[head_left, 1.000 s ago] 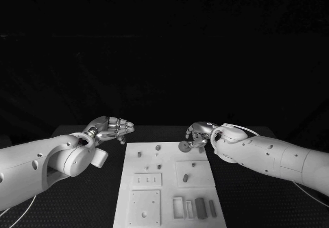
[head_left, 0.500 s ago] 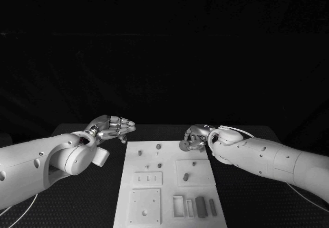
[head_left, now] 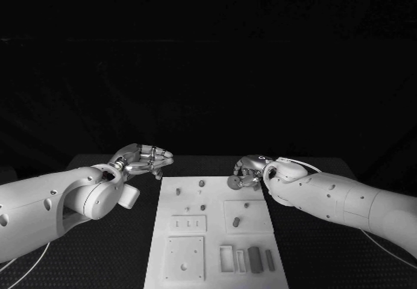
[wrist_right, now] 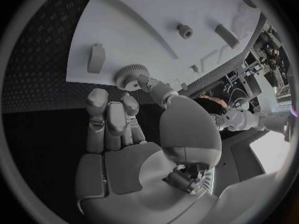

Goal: Assemble the parts on the task board

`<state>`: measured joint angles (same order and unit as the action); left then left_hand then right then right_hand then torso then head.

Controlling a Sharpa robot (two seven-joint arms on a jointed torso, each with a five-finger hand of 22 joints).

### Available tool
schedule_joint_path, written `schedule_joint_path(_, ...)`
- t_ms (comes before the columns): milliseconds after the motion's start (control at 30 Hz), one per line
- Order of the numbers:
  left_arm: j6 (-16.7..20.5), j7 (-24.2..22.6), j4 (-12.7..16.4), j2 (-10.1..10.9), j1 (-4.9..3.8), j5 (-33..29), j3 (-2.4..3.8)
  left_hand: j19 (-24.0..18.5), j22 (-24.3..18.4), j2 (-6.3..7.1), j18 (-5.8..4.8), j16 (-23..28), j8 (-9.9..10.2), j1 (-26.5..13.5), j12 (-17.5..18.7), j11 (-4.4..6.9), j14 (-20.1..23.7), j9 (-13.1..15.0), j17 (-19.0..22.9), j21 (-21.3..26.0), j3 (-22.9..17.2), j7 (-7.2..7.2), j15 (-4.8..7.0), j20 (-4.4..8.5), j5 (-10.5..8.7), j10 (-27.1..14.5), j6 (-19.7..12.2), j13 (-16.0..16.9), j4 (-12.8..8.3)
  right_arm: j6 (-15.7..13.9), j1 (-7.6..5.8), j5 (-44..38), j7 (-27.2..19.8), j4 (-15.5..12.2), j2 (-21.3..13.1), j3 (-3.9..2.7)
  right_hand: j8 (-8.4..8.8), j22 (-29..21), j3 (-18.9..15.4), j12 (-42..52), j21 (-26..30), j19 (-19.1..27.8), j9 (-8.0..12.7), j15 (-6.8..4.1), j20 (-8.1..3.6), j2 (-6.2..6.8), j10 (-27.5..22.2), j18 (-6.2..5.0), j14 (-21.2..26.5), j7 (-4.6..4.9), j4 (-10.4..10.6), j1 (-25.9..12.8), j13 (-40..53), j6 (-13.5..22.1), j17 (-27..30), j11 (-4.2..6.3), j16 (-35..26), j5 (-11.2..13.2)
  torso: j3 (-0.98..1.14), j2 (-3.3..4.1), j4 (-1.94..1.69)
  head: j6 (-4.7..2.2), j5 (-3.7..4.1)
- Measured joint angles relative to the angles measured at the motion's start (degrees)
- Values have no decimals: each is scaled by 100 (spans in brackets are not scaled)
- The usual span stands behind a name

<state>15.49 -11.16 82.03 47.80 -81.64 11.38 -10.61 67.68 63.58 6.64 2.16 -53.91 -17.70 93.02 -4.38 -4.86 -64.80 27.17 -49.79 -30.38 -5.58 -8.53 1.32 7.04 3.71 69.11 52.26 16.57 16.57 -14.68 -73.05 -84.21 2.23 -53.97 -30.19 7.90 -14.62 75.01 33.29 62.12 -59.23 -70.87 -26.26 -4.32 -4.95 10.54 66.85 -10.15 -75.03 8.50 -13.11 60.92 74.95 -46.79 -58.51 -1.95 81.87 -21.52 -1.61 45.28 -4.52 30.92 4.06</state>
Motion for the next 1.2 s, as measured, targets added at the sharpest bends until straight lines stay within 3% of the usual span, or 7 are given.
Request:
schedule_joint_path(667, -15, 4, 6, 0, 0, -1, 0, -1, 4, 0, 0, 0, 22, 0, 0, 8, 0, 4, 11, 0, 0, 0, 0, -2, 0, -8, 0, 5, 0, -23, 75, -59, -15, 58, 96, 20, 16, 0, -16, 49, -24, 18, -6, 4, 3, 19, -31, 4, 4, 2, 16, -26, -1, 37, -11, -30, 0, 0, 2, -4, 13, 102, -16)
schedule_joint_path(867, -16, 5, 10, 6, 0, -1, 0, -10, 6, 0, 0, 0, 22, 0, 0, 8, 0, 4, 11, 9, 0, 0, 0, -10, 0, -8, 0, 5, 0, -41, 86, -81, -26, 117, 124, 14, -80, 0, -16, 151, -44, 18, -42, 4, 4, -39, -19, 4, 4, -62, 16, -49, -1, -102, -47, -17, 19, 0, 5, -7, 4, 135, -16)
schedule_joint_path(1200, -17, 7, 8, 9, 0, -1, 0, 19, 9, 0, -1, 0, 22, 0, 0, 8, 0, 9, 11, 23, 0, 1, 0, 1, 0, -8, 0, 9, 0, -51, 89, -153, -48, 123, 123, 21, -102, 0, 37, 178, -66, 29, -37, 4, 11, -132, -10, 4, 4, -58, -69, 45, -1, -108, -55, -8, 19, 0, 5, -11, 14, 161, -26)
